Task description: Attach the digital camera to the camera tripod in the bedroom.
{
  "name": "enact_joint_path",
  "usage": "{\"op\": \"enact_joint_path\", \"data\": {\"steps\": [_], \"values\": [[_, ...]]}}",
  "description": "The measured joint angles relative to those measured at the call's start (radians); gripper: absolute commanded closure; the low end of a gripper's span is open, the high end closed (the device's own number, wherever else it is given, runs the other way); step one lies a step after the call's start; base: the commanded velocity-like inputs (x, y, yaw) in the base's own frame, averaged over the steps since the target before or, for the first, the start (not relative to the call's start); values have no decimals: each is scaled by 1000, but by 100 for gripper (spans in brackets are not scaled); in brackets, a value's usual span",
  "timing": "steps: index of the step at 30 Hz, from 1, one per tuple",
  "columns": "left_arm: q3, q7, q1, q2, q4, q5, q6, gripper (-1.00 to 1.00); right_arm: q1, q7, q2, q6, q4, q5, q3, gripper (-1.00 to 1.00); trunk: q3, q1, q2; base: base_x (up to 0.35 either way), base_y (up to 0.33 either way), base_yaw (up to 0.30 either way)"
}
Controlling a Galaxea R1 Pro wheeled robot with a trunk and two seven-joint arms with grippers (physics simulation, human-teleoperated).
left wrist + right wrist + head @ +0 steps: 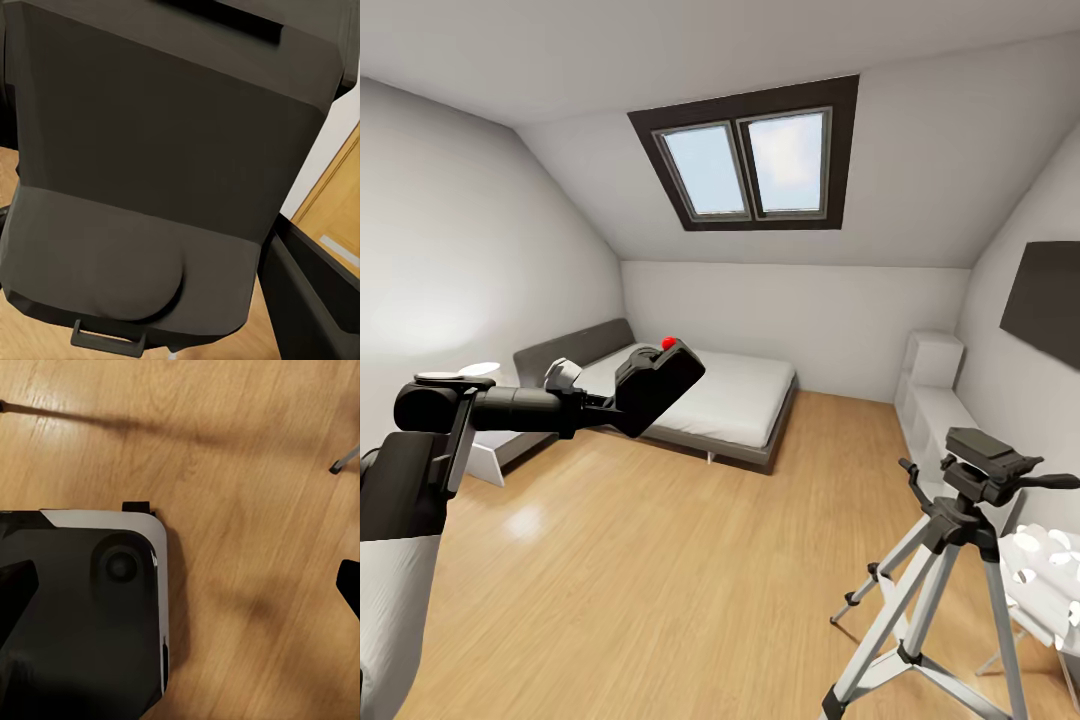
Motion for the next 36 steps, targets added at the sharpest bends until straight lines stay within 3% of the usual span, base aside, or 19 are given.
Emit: {"op": "enact_joint_path", "data": {"steps": [22,36], "values": [[0,0,0,0,0,0,0,100,0,-1,0,-1,0,0,0,-100,0,0,0,0,-261,0],[0,0,0,18,0,0,0,100,0,0,0,0,0,0,0,-100,0,0,0,0,-42,0]]}}
